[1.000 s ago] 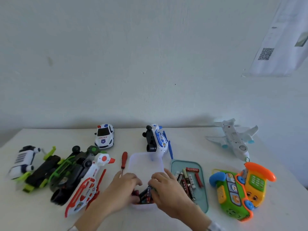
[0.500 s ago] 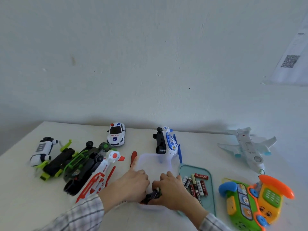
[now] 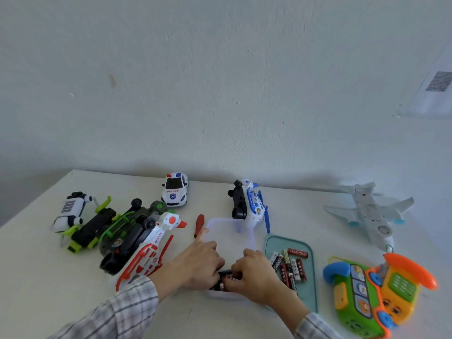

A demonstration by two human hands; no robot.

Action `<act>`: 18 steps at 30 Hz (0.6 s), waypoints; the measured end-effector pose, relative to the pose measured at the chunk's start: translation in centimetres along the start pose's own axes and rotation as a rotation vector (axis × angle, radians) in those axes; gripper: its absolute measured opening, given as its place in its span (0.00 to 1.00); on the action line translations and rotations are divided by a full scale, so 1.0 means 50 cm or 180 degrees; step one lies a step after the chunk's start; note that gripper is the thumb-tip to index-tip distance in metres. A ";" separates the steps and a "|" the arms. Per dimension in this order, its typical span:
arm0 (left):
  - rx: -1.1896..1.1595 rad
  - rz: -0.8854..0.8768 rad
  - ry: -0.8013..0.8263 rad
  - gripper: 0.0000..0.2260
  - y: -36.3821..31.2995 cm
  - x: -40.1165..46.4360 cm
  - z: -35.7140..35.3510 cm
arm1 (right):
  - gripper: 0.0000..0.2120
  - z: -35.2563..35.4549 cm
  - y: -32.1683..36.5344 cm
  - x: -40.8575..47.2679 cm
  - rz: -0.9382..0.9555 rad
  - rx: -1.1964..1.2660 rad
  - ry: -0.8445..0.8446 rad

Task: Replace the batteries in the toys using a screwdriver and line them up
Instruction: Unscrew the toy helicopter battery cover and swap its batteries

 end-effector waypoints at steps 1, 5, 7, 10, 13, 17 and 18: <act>-0.0079 0.0029 -0.0007 0.15 0.002 0.000 0.000 | 0.18 0.001 0.000 0.000 -0.0002 0.0015 -0.0026; -0.0192 0.0079 -0.0108 0.14 0.006 0.003 -0.001 | 0.18 0.002 -0.003 -0.001 0.0054 0.0033 -0.0159; -0.0277 0.0115 -0.0181 0.14 0.008 0.003 0.000 | 0.18 0.004 -0.003 -0.005 0.0073 0.0091 -0.0305; -0.0333 0.0062 -0.0241 0.16 0.008 0.006 0.000 | 0.17 0.010 -0.006 -0.011 0.0064 0.0340 -0.0673; -0.0347 -0.0039 -0.0188 0.14 0.005 0.010 -0.003 | 0.18 0.008 -0.010 -0.014 0.0171 0.0439 -0.0849; -0.0421 -0.0051 -0.0175 0.11 0.004 0.010 -0.001 | 0.15 0.012 0.001 -0.025 0.0568 0.0276 -0.0992; -0.0438 -0.0032 -0.0172 0.10 0.004 0.011 -0.001 | 0.14 0.013 0.005 -0.029 0.0685 0.0215 -0.1018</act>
Point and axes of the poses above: each hand's wrist, its own x-axis towards the middle knuckle, its own z-axis out of the back of the hand, y = z × x, the point moved 7 cm from there along x, towards the middle knuckle, and after that the axes turned 9 degrees about -y, right-handed, at the moved point
